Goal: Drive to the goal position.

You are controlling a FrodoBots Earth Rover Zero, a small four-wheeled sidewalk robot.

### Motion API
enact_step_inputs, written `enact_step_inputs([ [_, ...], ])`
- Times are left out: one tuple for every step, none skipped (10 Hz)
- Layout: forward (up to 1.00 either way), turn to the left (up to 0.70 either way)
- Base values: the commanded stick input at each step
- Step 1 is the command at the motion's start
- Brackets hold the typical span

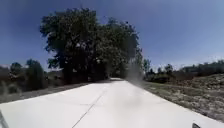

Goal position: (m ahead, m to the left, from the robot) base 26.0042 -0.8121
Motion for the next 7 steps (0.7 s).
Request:
enact_step_inputs([
  [0.7,0.0],
  [0.7,0.0],
  [0.7,0.0],
  [0.7,0.0],
  [0.7,0.0],
  [0.7,0.0],
  [0.7,0.0],
])
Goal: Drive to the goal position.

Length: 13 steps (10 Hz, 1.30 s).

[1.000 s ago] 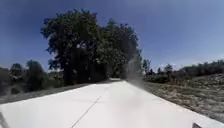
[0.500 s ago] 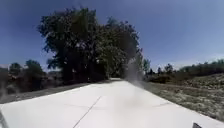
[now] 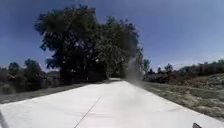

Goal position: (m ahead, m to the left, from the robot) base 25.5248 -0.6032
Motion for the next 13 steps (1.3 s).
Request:
enact_step_inputs([
  [0.7,0.0],
  [0.7,0.0],
  [0.7,0.0],
  [0.7,0.0],
  [0.7,0.0],
  [0.7,0.0],
  [0.7,0.0],
  [0.7,0.0],
  [0.7,0.0],
  [0.7,0.0],
  [0.7,0.0],
  [0.7,0.0],
  [0.7,0.0],
])
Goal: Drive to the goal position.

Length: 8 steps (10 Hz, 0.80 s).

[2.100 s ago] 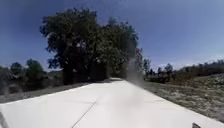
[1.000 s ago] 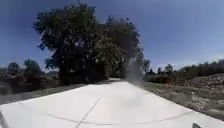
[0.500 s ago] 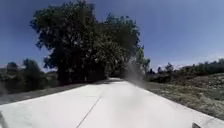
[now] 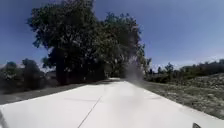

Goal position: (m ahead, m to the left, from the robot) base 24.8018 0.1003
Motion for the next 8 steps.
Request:
enact_step_inputs([
  [0.7,0.0],
  [0.7,0.0],
  [0.7,0.0],
  [0.7,0.0],
  [0.7,0.0],
  [0.7,0.0],
  [0.7,0.0],
  [0.7,0.0],
])
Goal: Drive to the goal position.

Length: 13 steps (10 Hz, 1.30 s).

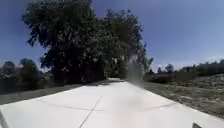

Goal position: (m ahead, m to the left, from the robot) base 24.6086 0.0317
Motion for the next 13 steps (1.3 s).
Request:
enact_step_inputs([
  [0.7,0.0],
  [0.7,0.0],
  [0.7,0.0],
  [0.7,0.0],
  [0.7,0.0],
  [0.7,0.0],
  [0.7,0.0],
  [0.7,0.0],
  [0.7,0.0],
  [0.7,0.0],
  [0.7,0.0],
  [0.7,0.0],
  [0.7,0.0],
])
